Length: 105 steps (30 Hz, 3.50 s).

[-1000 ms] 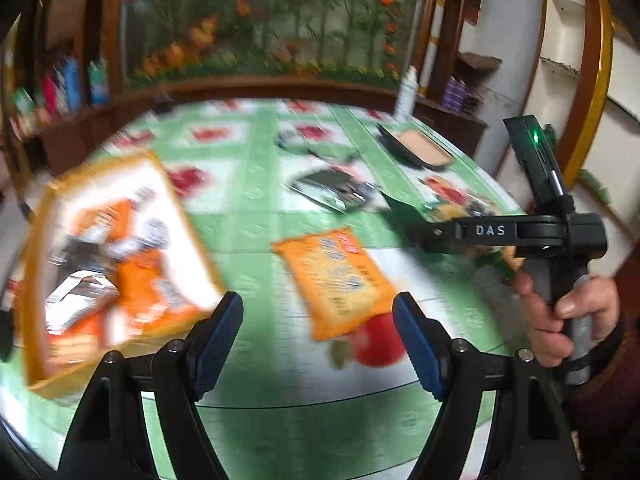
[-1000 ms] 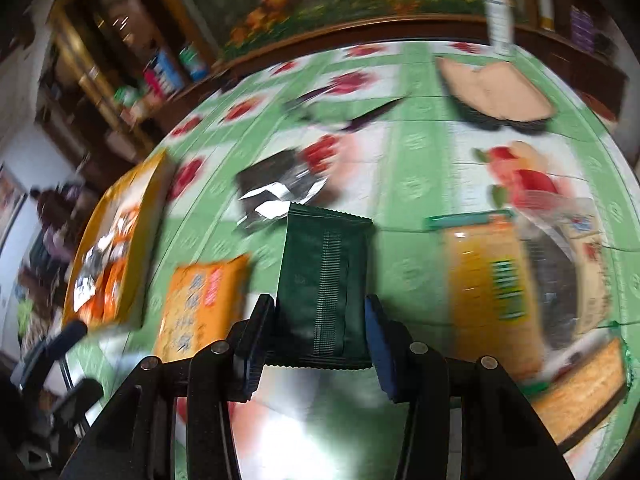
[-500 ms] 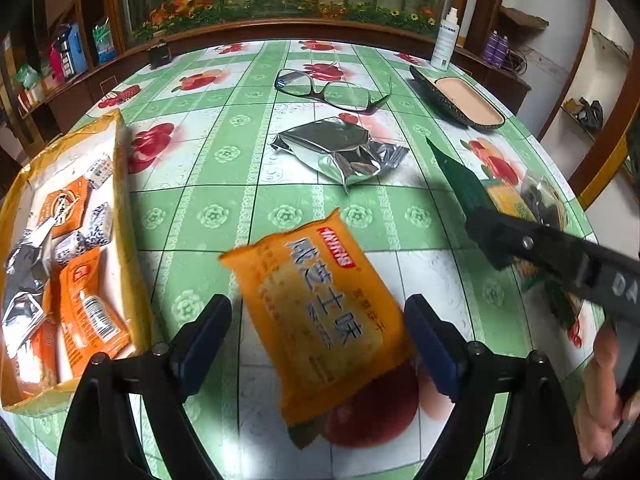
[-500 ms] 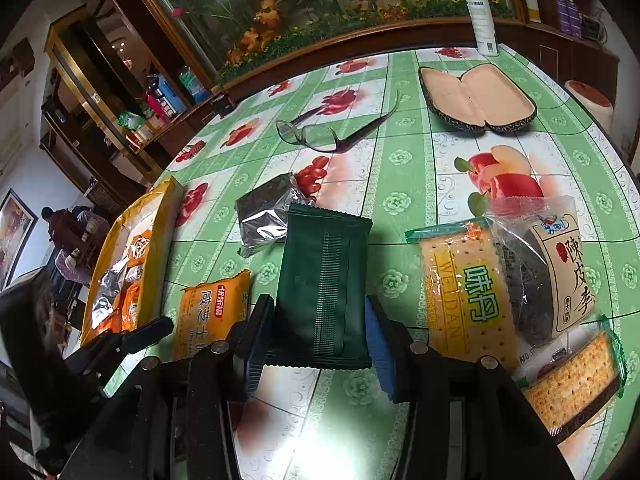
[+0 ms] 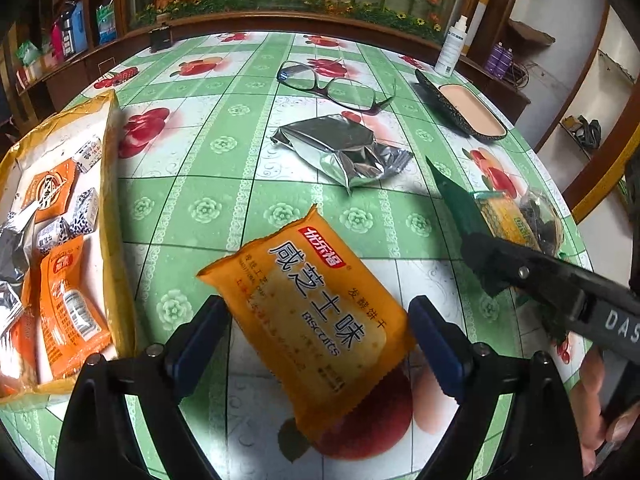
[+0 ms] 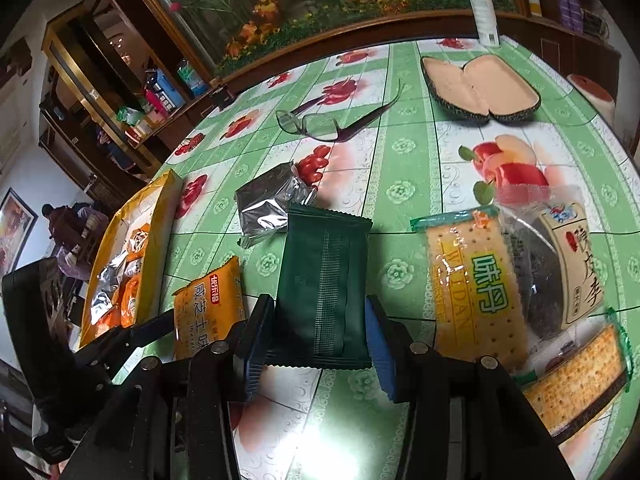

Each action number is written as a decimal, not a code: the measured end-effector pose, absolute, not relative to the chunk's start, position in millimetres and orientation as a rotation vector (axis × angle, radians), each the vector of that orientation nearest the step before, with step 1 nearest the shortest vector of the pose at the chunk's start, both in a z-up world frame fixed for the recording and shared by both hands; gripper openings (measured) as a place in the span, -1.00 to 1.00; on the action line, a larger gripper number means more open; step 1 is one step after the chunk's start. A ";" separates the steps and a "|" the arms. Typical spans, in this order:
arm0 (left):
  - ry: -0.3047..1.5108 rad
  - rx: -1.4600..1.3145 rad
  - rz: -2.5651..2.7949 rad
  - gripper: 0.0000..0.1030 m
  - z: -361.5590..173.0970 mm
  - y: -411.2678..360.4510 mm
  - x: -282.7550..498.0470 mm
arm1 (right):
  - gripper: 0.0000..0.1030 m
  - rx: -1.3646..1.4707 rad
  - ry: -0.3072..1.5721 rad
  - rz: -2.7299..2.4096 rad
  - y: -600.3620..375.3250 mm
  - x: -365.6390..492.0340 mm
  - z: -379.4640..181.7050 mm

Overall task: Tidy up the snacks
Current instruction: 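Lift the orange cracker pack with the left gripper toward the tray, then carry the orange pack over the tray with the left gripper while the right carries the green packet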

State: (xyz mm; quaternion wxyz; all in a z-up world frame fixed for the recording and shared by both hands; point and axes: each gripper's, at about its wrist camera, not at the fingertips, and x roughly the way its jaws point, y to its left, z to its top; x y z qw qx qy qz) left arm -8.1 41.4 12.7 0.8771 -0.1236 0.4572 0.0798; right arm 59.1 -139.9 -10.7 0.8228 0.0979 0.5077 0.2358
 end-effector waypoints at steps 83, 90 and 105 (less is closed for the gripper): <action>0.799 -0.224 0.144 0.40 45.1 51.4 -38.8 | -0.05 0.213 1.041 0.497 -139.9 58.5 -3.8; 0.750 -0.247 0.167 0.40 62.7 66.2 -54.4 | -0.05 0.211 1.012 0.529 -132.9 53.4 1.4; 0.673 -0.332 0.272 0.40 83.5 129.4 -93.1 | -0.04 0.172 1.024 0.663 -77.3 39.7 12.1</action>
